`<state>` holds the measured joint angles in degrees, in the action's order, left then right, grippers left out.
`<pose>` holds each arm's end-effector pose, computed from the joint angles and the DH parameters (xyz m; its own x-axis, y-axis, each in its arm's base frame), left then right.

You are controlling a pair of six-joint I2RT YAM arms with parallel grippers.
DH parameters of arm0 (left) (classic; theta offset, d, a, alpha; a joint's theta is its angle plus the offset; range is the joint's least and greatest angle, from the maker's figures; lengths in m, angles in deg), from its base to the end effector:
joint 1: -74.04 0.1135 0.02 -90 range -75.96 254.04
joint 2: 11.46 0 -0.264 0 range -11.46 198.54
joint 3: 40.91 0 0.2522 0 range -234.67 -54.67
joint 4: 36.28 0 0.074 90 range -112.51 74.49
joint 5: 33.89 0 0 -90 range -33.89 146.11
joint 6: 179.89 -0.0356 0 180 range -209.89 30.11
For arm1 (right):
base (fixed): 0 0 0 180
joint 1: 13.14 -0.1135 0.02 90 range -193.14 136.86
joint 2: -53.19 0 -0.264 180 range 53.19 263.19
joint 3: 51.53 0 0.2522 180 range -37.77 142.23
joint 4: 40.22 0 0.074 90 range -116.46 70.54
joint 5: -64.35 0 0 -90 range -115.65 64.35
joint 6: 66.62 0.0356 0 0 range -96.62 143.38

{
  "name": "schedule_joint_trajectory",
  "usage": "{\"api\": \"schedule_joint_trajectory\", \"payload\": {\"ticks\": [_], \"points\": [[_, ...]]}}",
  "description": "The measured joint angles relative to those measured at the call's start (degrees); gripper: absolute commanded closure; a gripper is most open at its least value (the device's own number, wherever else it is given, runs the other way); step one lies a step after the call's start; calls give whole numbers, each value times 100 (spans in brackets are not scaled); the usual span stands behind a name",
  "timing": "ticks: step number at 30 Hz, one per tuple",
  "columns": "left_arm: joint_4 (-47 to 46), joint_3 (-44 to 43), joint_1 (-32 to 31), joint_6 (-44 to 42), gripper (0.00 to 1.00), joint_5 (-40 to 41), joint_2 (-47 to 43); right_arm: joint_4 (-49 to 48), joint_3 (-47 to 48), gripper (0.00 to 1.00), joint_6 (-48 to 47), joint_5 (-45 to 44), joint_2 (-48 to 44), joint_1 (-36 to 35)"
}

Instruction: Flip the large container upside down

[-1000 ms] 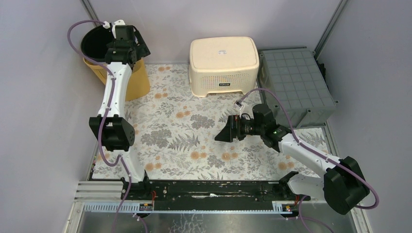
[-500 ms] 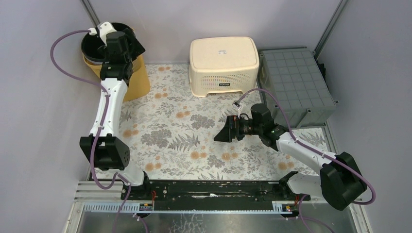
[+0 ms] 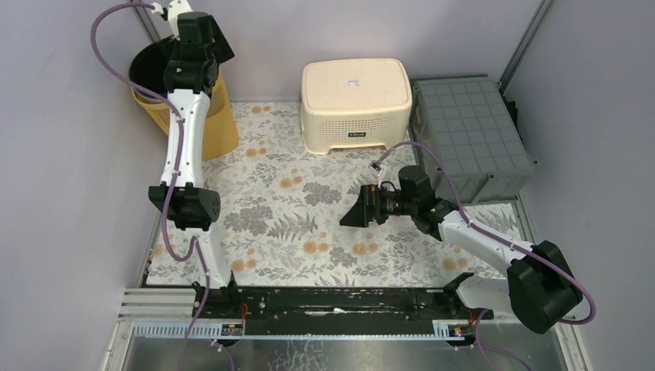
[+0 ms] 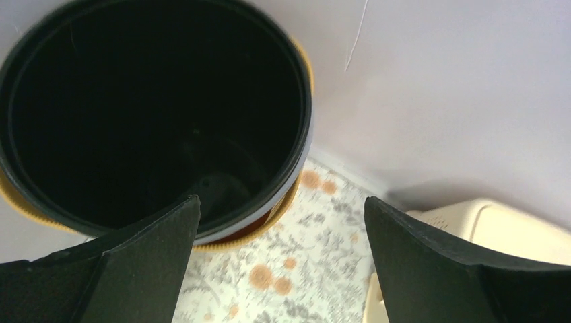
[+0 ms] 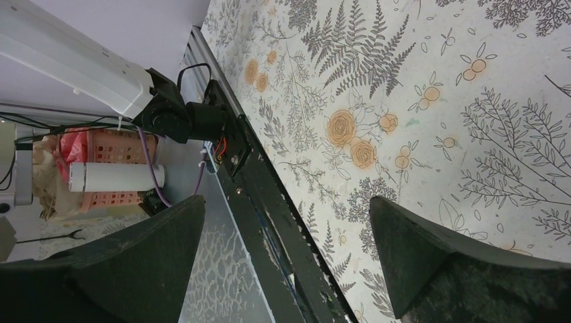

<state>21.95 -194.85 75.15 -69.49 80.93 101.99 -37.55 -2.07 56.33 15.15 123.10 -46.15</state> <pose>0.4177 0.0230 0.4871 -0.1401 -0.3191 -0.9373 -0.4973 0.8412 -0.2121 0.2041 0.1603 0.2337 -0.7747 -0.0123 -0.6322 -0.5898 0.3743 0.7155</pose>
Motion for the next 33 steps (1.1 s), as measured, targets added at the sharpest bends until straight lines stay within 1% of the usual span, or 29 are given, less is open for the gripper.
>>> {"api": "schedule_joint_trajectory", "payload": {"ticks": [7, 14, 16, 17, 19, 21, 23, 26, 30, 32, 33], "points": [[553, 420, -44, -177, 0, 26, -50, -50, -66, 1, 39, 74, 13, 0], [645, 634, -44, -197, 0, -79, -133, -168, -162, 1, 68, 87, 13, 0], [505, 933, -48, -247, 0, -365, -321, -179, -164, 1, 81, 92, 13, 0], [345, 1220, -57, -334, 0, -597, -490, -208, -173, 1, 83, 92, 13, 0], [-76, 1851, -105, -610, 0, -1296, -866, -216, -184, 1, 83, 94, 13, 0], [-450, 2260, -205, -927, 0, -1843, -1121, -219, -186, 1, 85, 94, 17, 0], [-761, 2417, -328, -1215, 0, -2197, -1233, -229, -186, 1, 90, 103, 28, 0], [-1139, 2280, -485, -1711, 0, -2566, -1187, -221, -186, 1, 114, 186, 44, 0], [-1379, 1698, -459, -2197, 0, -2603, -874, -9, -151, 1, 127, 223, 37, 0], [-1543, 1414, -413, -2374, 14, -2509, -673, 223, -68, 1, 116, 214, 9, 0], [-1576, 1266, -385, -2433, 2, -2494, -564, 363, -11, 1, 96, 203, -37, 0]]}}
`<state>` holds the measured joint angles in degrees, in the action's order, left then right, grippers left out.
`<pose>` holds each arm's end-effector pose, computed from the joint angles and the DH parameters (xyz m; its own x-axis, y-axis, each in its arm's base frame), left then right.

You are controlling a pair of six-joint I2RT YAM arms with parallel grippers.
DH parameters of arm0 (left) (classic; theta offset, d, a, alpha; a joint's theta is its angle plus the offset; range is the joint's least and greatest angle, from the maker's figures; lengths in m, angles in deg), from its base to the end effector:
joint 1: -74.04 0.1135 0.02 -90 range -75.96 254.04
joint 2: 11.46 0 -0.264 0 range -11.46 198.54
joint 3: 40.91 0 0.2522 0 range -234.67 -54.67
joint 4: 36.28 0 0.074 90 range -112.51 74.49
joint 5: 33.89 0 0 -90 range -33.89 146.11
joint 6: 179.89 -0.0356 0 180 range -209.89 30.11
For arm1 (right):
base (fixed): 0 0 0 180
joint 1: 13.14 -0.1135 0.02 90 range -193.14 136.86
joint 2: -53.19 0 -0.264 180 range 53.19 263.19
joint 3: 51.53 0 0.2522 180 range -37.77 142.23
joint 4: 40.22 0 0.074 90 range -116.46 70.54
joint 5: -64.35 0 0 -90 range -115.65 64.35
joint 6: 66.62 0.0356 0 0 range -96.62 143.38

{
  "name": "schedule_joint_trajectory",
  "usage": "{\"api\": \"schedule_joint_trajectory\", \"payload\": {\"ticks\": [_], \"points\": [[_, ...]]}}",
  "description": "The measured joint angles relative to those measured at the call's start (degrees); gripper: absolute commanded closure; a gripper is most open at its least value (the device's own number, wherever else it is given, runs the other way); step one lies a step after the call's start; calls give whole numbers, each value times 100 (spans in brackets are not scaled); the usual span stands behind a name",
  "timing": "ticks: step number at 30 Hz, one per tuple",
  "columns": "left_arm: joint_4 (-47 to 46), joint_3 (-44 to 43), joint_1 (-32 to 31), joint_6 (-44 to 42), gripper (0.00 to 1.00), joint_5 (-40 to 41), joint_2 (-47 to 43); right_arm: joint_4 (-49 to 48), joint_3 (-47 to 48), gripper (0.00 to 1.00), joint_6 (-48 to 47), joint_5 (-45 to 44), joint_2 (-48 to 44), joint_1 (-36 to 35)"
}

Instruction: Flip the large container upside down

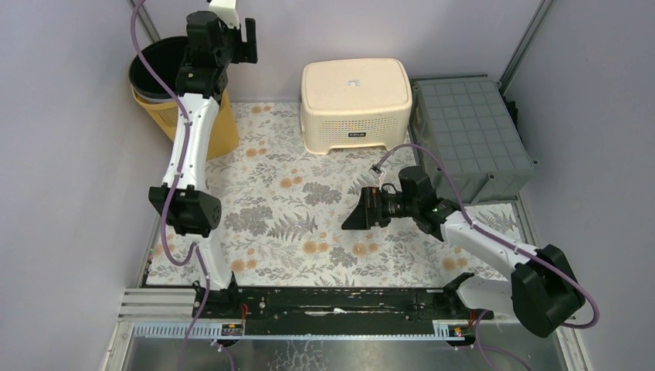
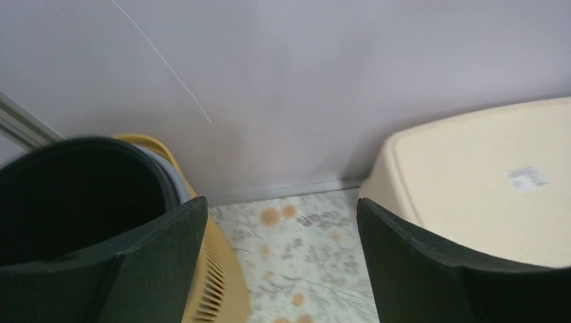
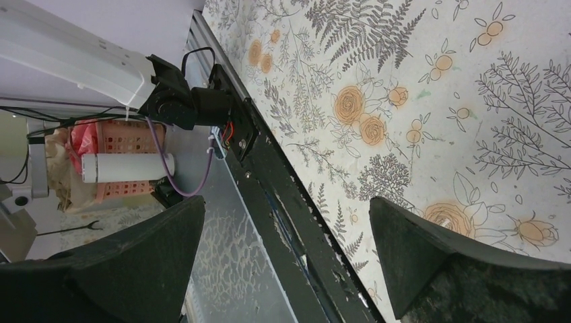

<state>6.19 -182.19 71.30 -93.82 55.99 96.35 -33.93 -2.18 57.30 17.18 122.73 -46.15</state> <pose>0.4189 -0.0201 0.4868 -0.1525 0.0759 -0.9854 0.0605 0.9959 0.0674 0.1998 0.1587 0.2292 -0.8180 -0.0434 -0.5736 -0.5463 0.3708 0.7510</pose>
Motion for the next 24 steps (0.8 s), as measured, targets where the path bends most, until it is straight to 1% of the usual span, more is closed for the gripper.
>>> {"api": "schedule_joint_trajectory", "payload": {"ticks": [2, 4, 6, 9, 11, 13, 15, 18, 21, 24], "points": [[-94, -306, 111, -107, 0, -35, 249, 280, 118, 1, -57, -35, -149, 0], [-297, -262, 262, -98, 0, -68, 328, 549, 251, 1, -111, -81, -348, 0], [-654, 138, 407, -96, 0, -162, 223, 752, 380, 0, -153, -138, -527, 0], [-1224, 1176, 553, -120, 0, -256, -155, 953, 496, 1, -201, -173, -706, 0], [-1329, 1362, 564, -122, 0, -302, -203, 1091, 505, 1, -225, -186, -765, 0], [-1412, 1274, 538, -116, 0, -396, -131, 1241, 505, 1, -240, -197, -765, 0], [-1456, 933, 503, -98, 0, -472, 39, 1357, 505, 1, -247, -247, -765, 0], [-1554, 146, 422, -72, 0, -452, 461, 1467, 505, 1, -240, -289, -767, 0], [-1606, -675, 284, -66, 0, -262, 964, 1550, 490, 1, -225, -332, -863, 0], [-1596, -1659, 146, 44, 0, -11, 1626, 1615, 398, 1, -205, -334, -1180, 0]]}}
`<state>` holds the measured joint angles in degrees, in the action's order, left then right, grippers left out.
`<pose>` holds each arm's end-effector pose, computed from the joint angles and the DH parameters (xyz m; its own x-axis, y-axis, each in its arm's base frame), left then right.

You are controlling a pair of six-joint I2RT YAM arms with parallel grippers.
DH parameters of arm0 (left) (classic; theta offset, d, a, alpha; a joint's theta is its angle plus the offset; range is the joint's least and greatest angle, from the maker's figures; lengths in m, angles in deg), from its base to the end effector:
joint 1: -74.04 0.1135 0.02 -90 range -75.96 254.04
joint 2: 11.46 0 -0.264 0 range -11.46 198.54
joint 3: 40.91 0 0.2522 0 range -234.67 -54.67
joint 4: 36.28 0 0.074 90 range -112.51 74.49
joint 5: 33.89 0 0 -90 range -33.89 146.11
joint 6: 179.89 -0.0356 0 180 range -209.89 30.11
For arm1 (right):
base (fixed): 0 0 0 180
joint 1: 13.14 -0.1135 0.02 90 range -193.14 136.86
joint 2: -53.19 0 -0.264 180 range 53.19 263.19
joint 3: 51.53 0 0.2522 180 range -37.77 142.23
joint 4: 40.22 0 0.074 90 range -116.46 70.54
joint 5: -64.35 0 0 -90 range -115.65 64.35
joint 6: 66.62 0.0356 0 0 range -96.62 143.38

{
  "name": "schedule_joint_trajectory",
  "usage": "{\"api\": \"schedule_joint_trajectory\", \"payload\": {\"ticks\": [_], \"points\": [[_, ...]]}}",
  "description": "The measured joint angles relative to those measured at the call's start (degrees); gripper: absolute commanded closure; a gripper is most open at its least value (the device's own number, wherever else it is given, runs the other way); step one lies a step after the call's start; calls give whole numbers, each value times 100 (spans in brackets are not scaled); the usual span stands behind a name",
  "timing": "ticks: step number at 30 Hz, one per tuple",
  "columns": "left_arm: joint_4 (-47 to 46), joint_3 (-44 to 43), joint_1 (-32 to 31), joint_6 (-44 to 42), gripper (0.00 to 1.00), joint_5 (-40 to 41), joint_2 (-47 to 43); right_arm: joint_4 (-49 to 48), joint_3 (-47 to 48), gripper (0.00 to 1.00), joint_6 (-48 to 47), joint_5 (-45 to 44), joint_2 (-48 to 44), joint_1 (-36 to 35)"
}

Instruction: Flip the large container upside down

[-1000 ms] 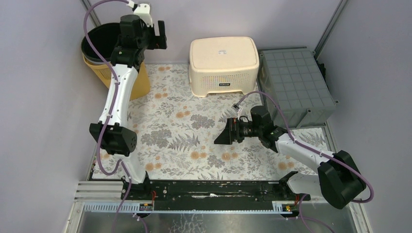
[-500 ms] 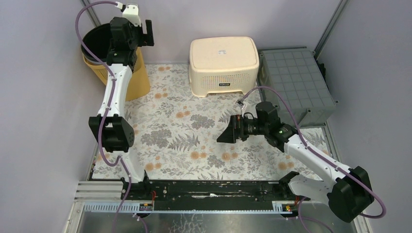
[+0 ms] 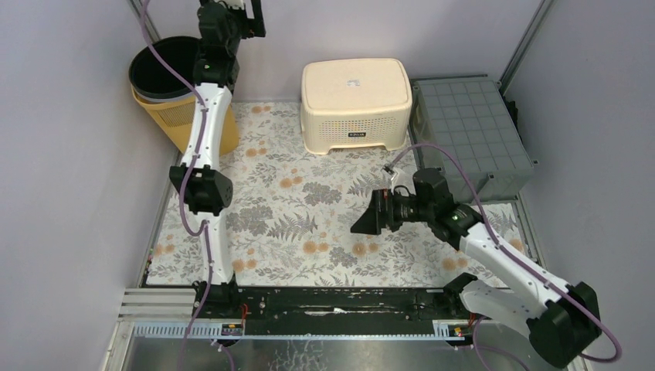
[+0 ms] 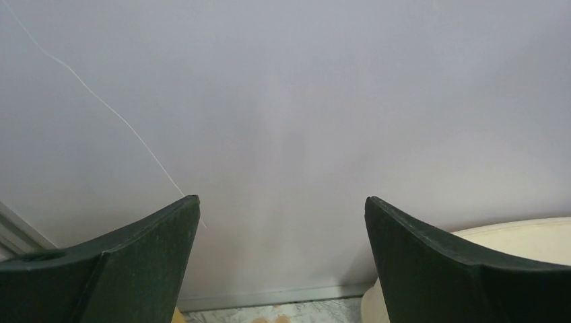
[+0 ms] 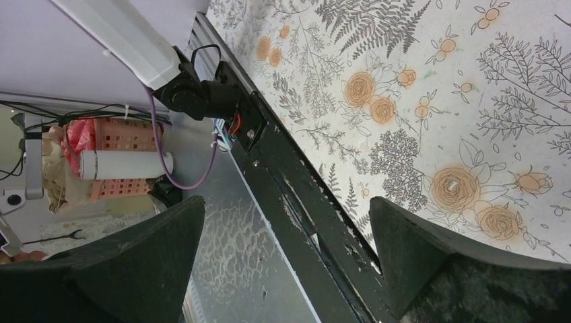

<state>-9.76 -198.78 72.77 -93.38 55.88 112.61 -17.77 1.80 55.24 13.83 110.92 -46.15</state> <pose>0.4861 -0.0109 0.4864 0.1280 0.0581 -0.9901 0.0184 0.9980 0.0609 0.1730 0.1394 0.2715 -0.7947 -0.0305 -0.6062 -0.5612 0.4171 0.7148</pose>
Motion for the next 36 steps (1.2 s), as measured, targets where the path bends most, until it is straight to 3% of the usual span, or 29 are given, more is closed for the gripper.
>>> {"api": "schedule_joint_trajectory", "payload": {"ticks": [2, 7, 14, 19, 23, 26, 36], "points": [[-20, -162, -81, 133, 0, 212, 188, 59, -85, 1, -2, 2, -271, 0], [-11, 420, -96, 407, 0, 1027, 76, 140, -396, 1, -7, 13, -769, 0], [151, 2273, -66, 992, 0, 2271, -1250, 181, -708, 1, -92, 74, -721, 0], [271, 2129, 24, 1425, 0, 2850, -1556, 181, -708, 1, -205, 225, -501, 0], [710, 1377, 160, 1655, 10, 2951, -1255, 179, -710, 0, -275, 286, -511, 0], [1163, 918, 227, 1762, 11, 2876, -1016, 111, -802, 1, -284, 330, -627, 0], [2236, 1246, 256, 1974, 12, 2505, -1143, -22, -1185, 0, -284, 485, -820, 0]]}}
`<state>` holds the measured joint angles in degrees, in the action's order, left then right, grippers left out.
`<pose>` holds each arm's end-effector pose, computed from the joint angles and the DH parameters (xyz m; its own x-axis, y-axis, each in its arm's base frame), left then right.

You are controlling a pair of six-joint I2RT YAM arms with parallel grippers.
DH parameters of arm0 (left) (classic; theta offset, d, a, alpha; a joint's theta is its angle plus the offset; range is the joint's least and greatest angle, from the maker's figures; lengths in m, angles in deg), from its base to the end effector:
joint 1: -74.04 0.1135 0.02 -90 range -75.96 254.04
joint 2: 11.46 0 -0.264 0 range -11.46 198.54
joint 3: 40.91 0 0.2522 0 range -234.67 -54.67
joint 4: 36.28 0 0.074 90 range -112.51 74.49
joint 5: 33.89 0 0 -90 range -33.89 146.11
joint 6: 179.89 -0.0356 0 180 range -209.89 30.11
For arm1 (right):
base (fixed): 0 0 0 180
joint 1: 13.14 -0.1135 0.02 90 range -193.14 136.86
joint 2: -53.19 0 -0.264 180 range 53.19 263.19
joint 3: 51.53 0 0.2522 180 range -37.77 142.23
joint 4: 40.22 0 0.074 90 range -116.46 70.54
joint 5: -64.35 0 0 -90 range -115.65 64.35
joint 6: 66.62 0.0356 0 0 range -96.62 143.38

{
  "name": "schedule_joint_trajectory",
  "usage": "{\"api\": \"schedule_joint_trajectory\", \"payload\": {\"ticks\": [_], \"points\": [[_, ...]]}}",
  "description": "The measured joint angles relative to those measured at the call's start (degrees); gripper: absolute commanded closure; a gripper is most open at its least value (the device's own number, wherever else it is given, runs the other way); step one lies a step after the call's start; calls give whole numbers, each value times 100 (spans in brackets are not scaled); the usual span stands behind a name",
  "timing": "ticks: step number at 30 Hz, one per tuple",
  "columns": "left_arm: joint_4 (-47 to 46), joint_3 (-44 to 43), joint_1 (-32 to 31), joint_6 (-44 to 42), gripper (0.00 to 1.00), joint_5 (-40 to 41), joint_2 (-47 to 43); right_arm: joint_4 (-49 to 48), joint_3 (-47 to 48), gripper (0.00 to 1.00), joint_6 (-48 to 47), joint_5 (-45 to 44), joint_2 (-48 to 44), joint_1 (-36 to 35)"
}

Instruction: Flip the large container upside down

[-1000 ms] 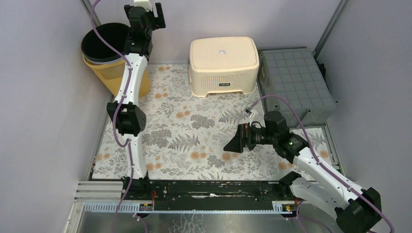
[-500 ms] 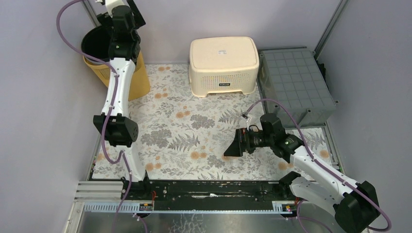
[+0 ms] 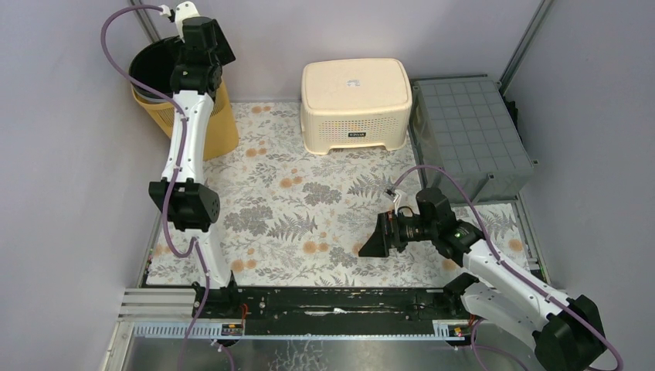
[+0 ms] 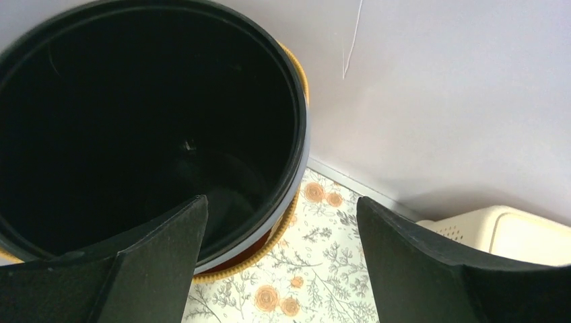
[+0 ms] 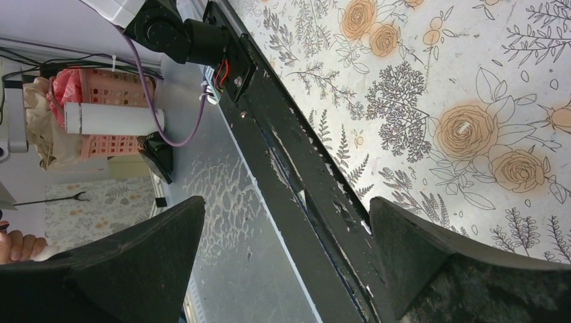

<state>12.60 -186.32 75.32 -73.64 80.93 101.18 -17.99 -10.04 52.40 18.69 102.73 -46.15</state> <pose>0.4354 0.0247 0.4642 -0.1478 -0.2573 -0.9549 -0.4842 0.8608 -0.1570 0.1410 0.1213 0.2289 -0.8043 -0.1088 -0.5842 -0.5782 0.3702 0.7271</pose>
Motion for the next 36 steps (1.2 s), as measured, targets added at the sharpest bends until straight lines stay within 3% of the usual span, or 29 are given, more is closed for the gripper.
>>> {"api": "schedule_joint_trajectory", "payload": {"ticks": [12, 22, 28, 30, 36], "points": [[267, 483, -4, 378, 13, -345, -358, -153, -280, 1, -22, 133, -151, 0], [96, 1543, -81, 597, 12, -212, -748, -273, -326, 1, -20, 208, -184, 0], [-2, 1593, -216, 605, 10, -70, -728, -278, -330, 1, -20, 232, -304, 0], [-37, 1458, -273, 452, 1, -201, -671, -286, -341, 1, -20, 234, -343, 0], [-404, 1224, -527, -608, 0, -1224, -540, -404, -398, 1, 44, 262, -313, 0]]}}
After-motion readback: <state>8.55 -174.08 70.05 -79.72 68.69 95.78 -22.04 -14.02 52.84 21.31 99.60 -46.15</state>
